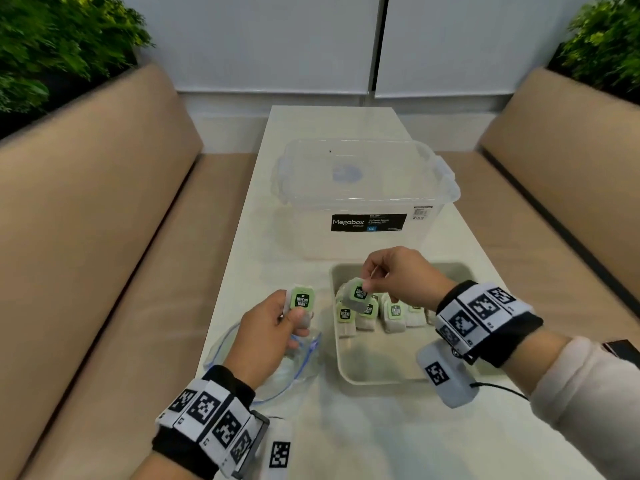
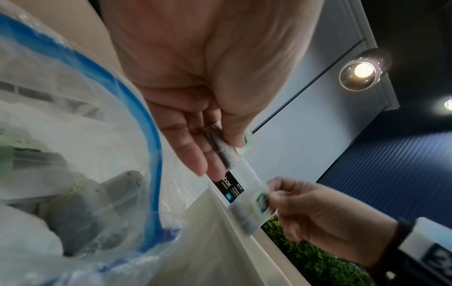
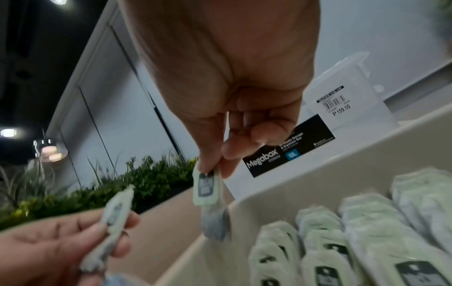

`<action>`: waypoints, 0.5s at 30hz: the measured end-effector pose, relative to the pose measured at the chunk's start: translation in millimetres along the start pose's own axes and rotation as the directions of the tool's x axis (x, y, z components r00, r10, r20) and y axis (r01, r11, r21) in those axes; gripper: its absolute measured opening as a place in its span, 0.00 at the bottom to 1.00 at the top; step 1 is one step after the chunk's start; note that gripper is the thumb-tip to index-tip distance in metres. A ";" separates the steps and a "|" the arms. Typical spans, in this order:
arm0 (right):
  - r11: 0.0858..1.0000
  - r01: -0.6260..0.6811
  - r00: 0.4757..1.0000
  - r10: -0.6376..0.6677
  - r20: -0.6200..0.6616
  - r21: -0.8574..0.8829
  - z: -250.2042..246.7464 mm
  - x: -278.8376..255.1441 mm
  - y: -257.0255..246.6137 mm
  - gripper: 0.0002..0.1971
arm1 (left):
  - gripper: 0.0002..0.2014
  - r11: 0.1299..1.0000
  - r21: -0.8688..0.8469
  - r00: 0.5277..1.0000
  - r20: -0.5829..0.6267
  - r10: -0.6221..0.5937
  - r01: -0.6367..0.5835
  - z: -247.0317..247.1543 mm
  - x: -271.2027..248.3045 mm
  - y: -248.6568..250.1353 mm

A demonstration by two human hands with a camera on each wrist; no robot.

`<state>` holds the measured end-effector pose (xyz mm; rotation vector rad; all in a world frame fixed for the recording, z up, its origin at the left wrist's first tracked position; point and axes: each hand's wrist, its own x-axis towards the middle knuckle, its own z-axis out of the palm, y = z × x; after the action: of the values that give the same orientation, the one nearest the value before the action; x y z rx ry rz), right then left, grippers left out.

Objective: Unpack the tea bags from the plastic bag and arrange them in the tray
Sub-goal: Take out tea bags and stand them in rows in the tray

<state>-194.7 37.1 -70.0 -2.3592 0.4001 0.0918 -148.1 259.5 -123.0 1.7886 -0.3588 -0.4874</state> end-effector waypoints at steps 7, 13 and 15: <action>0.920 0.020 0.938 0.119 0.327 -0.391 23.0 29.3 -2.6 0.06 | 0.05 1.000 0.005 1.000 -0.013 -0.015 0.015 0.8 -4.1 0.5; 0.775 0.221 0.869 0.120 0.480 -0.593 32.5 42.1 -17.4 0.05 | 0.05 0.999 -0.037 0.999 -0.013 -0.035 0.034 -0.4 -8.9 0.0; 0.749 0.253 0.870 0.100 0.483 -0.612 36.6 45.0 -16.1 0.04 | 0.05 0.999 -0.020 1.000 -0.009 -0.030 0.030 0.7 -10.0 -0.2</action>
<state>-145.2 61.3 -94.3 -2.9053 -0.0096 0.9217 -157.1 263.8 -121.9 1.7782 -0.3202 -0.5024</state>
